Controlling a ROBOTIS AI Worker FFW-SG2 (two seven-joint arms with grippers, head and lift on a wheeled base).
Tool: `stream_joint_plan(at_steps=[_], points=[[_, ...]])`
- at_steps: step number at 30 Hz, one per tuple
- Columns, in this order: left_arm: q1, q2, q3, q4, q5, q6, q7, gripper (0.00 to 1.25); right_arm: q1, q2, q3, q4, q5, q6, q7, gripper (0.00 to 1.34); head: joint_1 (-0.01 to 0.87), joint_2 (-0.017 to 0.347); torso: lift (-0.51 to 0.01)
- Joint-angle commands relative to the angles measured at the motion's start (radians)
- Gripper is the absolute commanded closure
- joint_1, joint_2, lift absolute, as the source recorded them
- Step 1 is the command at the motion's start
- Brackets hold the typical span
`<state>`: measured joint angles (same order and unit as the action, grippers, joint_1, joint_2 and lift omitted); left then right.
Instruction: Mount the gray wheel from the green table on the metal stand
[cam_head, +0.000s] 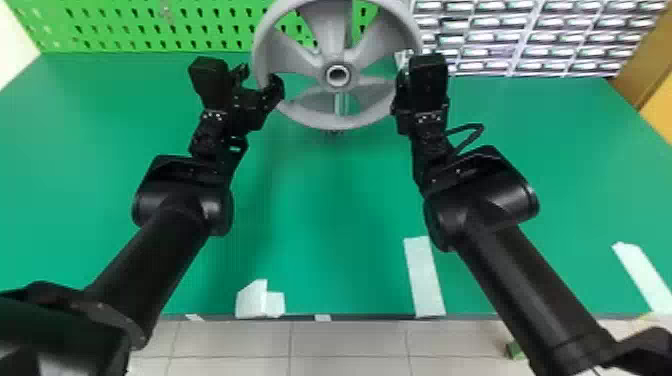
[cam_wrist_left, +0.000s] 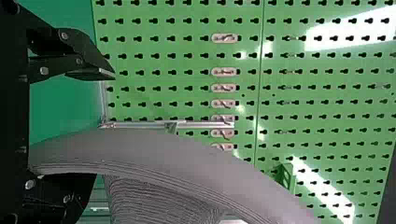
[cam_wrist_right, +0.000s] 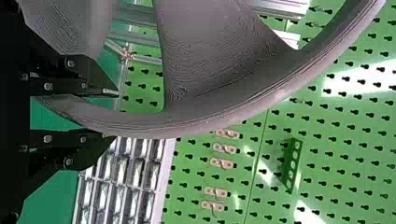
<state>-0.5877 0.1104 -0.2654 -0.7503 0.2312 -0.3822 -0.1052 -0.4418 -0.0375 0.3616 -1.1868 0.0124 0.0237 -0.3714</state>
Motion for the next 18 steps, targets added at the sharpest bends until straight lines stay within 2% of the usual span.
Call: stream_joint_plan(at_steps=[1,4,18], points=[[0.0,0.0,-0.012,-0.003,0.008,0.0,0.03,0.62,0.0,0.001,0.002,0.0,0.0,-0.005,0.0,0.89,0.867,0.052,-0.1],[0.002,0.0,-0.014,-0.003,0.011,0.0,0.029,0.57,0.0,0.001,0.003,0.0,0.0,-0.01,0.0,0.87,0.867,0.052,-0.1],[0.005,0.0,-0.034,-0.007,0.036,0.0,0.025,0.51,0.0,-0.001,0.003,0.0,0.0,-0.014,0.0,0.8,0.867,0.052,-0.1]])
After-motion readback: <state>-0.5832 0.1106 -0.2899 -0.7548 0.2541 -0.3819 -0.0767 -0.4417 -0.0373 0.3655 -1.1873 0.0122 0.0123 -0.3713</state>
